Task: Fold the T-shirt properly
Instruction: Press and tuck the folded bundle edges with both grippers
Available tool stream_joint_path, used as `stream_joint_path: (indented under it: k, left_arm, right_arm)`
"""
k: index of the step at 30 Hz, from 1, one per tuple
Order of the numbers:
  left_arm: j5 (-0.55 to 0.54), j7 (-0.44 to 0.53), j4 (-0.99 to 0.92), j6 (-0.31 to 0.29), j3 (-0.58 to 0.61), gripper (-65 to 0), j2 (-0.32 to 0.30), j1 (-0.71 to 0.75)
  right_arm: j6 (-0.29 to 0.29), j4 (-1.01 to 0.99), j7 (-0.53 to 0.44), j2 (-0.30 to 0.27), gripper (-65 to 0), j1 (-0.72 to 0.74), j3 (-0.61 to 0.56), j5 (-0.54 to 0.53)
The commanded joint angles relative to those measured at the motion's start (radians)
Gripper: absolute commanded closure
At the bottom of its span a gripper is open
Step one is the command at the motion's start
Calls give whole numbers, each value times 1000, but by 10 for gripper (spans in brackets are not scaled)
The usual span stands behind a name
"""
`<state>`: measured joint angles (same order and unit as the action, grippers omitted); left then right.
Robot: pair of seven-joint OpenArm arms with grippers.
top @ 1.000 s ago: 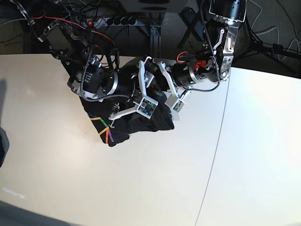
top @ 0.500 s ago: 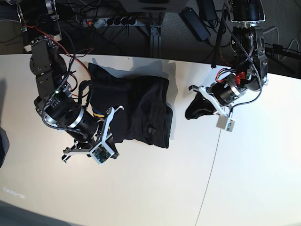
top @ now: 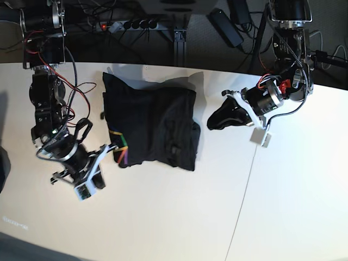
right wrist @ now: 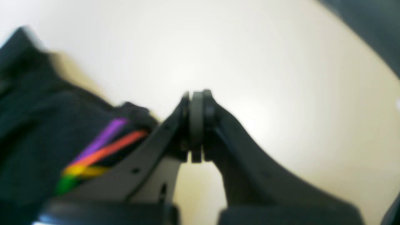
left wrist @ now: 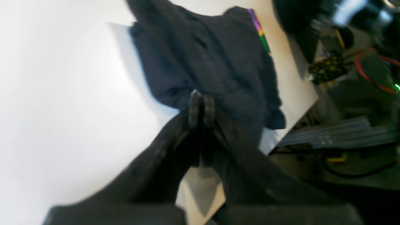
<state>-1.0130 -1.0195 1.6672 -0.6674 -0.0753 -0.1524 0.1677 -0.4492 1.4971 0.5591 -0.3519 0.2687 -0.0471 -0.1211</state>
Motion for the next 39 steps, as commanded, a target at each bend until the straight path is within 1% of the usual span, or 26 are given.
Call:
stream_joint_path:
  k: [1, 3, 6, 8, 13, 17, 21, 25, 28, 34, 39]
  left_arm:
    - [-27, -2, 21, -31, 18, 0, -3, -8]
    - [-33, -23, 22, -31, 60, 0, -3, -9]
    - [-35, -25, 22, -31, 116, 0, -3, -9]
    - [-43, -25, 23, -31, 133, 0, -3, -9]
    - [-45, -31, 51, -31, 133, 0, -3, -9]
    - [-49, -75, 104, -31, 133, 0, -3, -10]
    - [-106, -124, 171, -31, 133, 0, -6, 1]
    - [-106, -123, 235, -31, 135, 0, -6, 34]
    - [-105, -123, 237, -31, 150, 0, -6, 48]
    - [-81, -121, 237, -31, 266, 0, -6, 93]
    - [3, -41, 237, -31, 337, 0, -6, 98]
  right_arm:
    - [-21, -24, -29, -11, 0, 49, 8, -19]
    - [-22, -101, -29, -11, 0, 93, 8, -59]
    - [-22, -184, -29, -10, 0, 151, 8, -127]
    - [-23, -214, -29, -8, 0, 175, 8, -150]
    - [-25, -257, -29, 13, 0, 196, 8, -148]
    - [-26, -290, -30, 44, 0, 196, 8, -148]
    - [-26, -319, -30, 70, 0, 196, 8, -144]
    - [-26, -328, -29, 82, 0, 193, 8, -124]
    - [-26, -328, -28, 84, 0, 193, 8, -123]
    - [-26, -328, -27, 89, 0, 187, 8, -128]
    - [-26, -328, -20, 89, 0, 187, 8, -137]
